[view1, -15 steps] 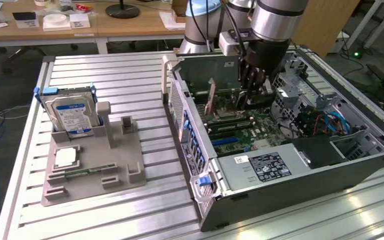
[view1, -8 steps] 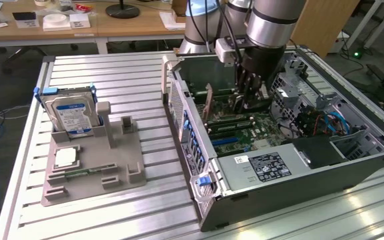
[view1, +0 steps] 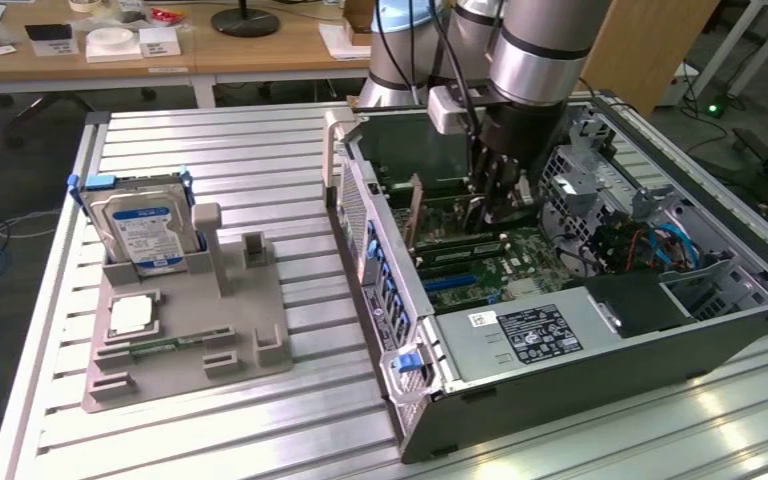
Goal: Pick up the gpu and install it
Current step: 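Insert the gpu into the slot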
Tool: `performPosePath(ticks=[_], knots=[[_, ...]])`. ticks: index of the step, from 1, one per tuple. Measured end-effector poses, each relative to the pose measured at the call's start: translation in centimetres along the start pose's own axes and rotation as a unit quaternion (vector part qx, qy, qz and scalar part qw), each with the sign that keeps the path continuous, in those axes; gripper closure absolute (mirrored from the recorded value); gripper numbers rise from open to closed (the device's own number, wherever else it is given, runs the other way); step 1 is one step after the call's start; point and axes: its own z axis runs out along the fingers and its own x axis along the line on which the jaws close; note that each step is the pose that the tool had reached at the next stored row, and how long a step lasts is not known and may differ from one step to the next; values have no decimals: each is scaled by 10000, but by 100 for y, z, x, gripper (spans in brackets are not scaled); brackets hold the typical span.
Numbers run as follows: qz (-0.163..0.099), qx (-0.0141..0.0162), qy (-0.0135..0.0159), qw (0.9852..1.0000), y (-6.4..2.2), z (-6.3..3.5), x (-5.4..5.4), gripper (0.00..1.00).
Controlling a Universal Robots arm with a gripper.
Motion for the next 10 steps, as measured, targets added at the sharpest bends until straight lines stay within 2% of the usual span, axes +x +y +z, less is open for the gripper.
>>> performPosePath(ticks=[10], knots=[[1,-1,-2,10000,16,88,44,72]])
